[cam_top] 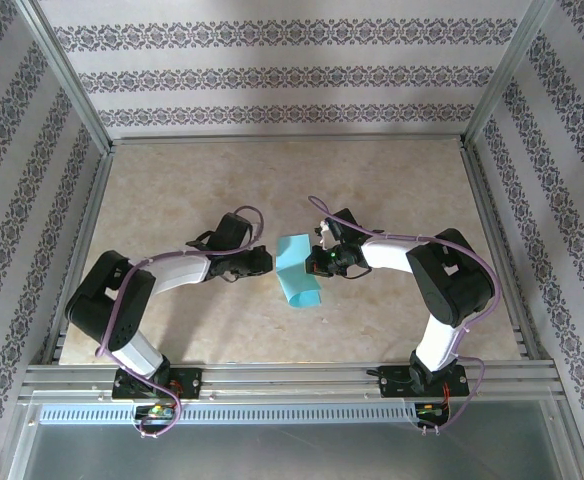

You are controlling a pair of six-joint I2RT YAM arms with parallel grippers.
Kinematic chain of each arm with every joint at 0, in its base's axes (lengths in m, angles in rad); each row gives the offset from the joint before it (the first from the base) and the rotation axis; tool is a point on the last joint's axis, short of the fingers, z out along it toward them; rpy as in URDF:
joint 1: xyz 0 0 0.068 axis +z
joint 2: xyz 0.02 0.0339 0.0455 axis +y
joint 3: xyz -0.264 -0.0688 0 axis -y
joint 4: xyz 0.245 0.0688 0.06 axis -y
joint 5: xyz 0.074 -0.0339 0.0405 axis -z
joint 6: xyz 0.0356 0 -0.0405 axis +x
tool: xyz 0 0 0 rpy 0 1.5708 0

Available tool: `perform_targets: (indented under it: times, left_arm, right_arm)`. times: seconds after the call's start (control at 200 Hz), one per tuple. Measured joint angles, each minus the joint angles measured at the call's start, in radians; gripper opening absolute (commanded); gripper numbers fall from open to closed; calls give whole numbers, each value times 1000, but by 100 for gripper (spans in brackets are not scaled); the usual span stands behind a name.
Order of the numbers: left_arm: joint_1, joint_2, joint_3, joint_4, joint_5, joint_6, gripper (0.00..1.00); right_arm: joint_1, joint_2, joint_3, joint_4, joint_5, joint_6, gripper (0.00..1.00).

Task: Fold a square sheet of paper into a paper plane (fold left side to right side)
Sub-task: Hold the square sheet of paper at the center of the table.

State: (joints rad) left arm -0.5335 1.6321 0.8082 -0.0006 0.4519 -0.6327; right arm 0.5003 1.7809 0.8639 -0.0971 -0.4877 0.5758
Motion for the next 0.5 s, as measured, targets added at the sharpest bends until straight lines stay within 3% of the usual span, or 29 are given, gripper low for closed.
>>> perform_targets:
  times: [0.205,0.5]
  left_arm:
    - [-76,130,94,46,29,-19,10]
    - [-81,192,99,53,37,-40,10]
  right_arm:
    - [0,0,2,-1,0,0,0]
    - [2,0,5,-7,2,0,0]
